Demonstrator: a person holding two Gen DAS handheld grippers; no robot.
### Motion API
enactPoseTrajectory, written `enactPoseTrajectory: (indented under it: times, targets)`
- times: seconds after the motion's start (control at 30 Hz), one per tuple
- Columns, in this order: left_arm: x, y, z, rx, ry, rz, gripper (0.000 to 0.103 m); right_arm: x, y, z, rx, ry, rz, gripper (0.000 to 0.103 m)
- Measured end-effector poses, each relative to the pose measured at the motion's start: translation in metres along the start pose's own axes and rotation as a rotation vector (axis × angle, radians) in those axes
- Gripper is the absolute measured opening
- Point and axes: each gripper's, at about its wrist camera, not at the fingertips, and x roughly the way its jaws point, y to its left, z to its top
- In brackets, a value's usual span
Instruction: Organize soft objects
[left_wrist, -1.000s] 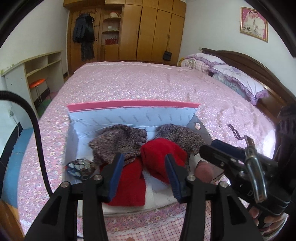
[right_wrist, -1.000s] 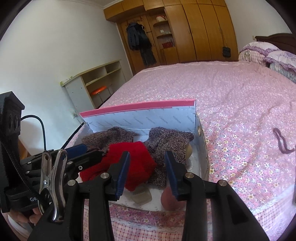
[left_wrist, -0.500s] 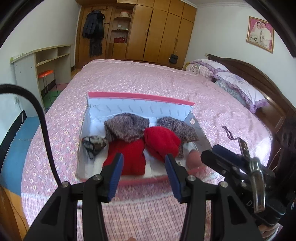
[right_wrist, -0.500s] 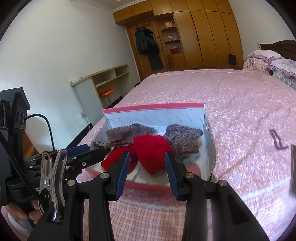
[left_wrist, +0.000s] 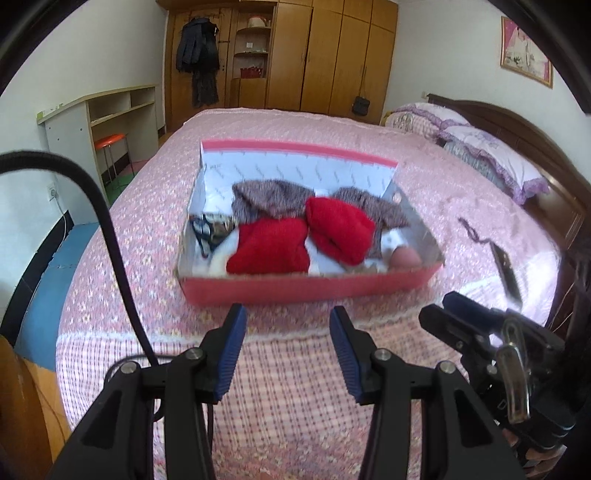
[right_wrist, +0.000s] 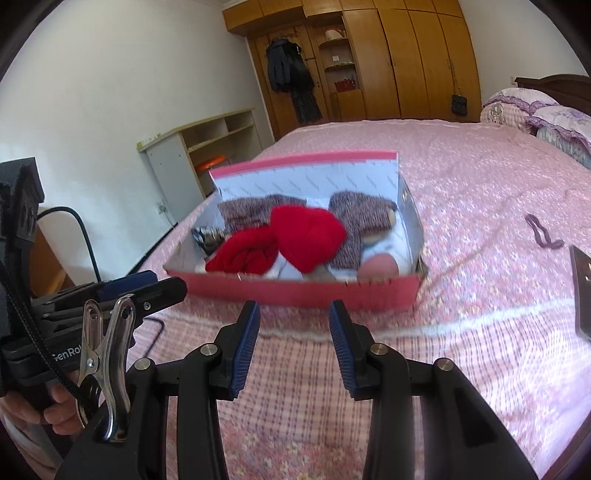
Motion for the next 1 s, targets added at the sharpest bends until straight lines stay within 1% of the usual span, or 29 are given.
enactPoseTrajectory:
  times: [0.23,0.43,0.6,0.77,1.0]
  targets:
    - [0.013,-0.007,-0.024,0.023,0.021,0.049,0.049,0.009,0.001,-0.020,-0.016,0.022,-0.054,0.040]
    - [0.028,-0.012,-0.034,0.032,0.031,0.080,0.049,0.018,-0.006,-0.031,-0.010,0.041,-0.110,0.040]
    - [0.038,-0.014,-0.041,0.027,0.055,0.080,0.049,0.024,-0.011,-0.037,0.009,0.063,-0.110,0.040]
    - [0.046,-0.012,-0.046,0.018,0.058,0.096,0.049,0.027,-0.012,-0.042,0.007,0.073,-0.117,0.040]
    - [0.054,-0.011,-0.050,0.010,0.076,0.097,0.049,0.031,-0.012,-0.047,0.011,0.087,-0.117,0.040]
